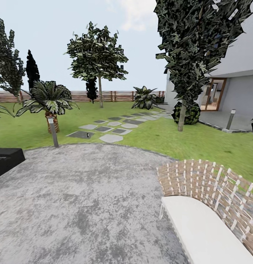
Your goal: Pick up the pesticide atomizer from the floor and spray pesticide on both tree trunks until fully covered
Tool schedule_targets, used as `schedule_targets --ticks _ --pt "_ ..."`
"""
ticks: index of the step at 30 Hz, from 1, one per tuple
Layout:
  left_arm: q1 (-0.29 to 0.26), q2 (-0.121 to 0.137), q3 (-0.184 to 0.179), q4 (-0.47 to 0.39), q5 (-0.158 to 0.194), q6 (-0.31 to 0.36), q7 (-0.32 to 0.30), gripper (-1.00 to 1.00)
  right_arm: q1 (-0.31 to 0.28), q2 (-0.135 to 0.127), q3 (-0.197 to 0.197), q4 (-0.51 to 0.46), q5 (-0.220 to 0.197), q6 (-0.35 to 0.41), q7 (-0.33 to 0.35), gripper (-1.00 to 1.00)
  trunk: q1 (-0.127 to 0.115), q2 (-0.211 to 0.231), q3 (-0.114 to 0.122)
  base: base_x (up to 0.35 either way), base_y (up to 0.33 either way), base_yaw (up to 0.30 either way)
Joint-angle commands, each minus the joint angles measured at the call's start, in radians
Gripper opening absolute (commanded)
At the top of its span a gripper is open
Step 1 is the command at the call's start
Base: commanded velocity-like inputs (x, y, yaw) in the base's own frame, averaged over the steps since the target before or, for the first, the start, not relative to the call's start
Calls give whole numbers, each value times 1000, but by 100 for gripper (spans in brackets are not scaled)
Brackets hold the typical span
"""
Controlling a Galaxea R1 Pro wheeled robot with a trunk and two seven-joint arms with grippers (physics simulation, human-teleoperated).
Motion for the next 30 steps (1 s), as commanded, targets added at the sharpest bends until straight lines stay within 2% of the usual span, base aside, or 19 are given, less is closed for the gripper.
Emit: schedule_targets --ticks 1,13,30 --pt "-1 -1 3 0 1 -2 0 100 -1 0 0 1 0 -3 -2 100 1 0 -1 350 0 0" --pt "-1 -1 2 1 1 -2 0 100 -1 0 0 2 0 -3 -2 100 1 0 -1 350 0 5" --pt "-1 0 4 3 0 -2 0 100 -1 0 0 2 0 -3 -2 100 1 0 -1 350 0 116"
